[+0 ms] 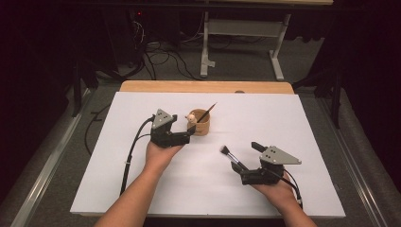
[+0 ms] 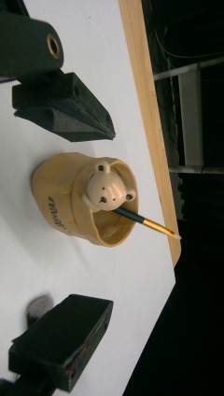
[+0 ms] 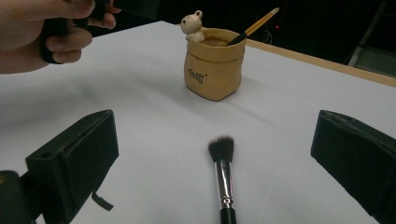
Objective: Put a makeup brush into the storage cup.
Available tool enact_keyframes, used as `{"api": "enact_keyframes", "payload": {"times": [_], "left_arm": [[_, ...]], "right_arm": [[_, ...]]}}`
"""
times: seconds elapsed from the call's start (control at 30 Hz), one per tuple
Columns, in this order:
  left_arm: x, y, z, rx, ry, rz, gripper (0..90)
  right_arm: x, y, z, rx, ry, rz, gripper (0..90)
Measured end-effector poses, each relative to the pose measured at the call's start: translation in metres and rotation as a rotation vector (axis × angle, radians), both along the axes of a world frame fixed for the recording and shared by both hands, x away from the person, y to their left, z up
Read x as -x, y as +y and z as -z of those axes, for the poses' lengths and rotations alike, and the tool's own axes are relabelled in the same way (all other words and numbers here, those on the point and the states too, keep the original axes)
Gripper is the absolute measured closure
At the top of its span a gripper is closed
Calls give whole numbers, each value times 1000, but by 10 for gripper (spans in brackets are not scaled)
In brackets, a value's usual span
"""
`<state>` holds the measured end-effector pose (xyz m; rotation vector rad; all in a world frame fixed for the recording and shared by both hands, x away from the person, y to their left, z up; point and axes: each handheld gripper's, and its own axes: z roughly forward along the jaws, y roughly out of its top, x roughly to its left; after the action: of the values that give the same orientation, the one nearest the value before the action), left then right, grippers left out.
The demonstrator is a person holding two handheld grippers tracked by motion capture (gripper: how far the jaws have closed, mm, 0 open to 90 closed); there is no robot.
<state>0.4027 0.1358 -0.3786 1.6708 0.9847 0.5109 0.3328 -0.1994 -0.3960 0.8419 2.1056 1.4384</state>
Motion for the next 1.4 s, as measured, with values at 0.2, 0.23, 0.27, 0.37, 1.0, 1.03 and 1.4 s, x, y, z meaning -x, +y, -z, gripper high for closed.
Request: {"api": "enact_keyframes", "payload": {"times": [0.2,0.23,0.27,0.37,1.0,1.03,1.4], "left_arm": [[13,4,3,-14,-11,5,109],[15,4,3,-19,-9,3,97],[17,4,4,-27,-12,-2,81],[23,7,7,-27,-13,-6,51],[59,17,22,-36,9,41,9],[61,18,22,-37,10,43,7],[78,33,25,-45,13,62,29]], "right_arm": [[0,0,0,3,2,2,21],[0,0,0,6,-3,0,21],[0,0,0,6,-1,0,21],[0,0,0,5,-5,-1,21],[0,0,0,7,-8,3,21],[0,0,0,6,-7,4,21],[2,0,0,7,-7,6,21]]}}
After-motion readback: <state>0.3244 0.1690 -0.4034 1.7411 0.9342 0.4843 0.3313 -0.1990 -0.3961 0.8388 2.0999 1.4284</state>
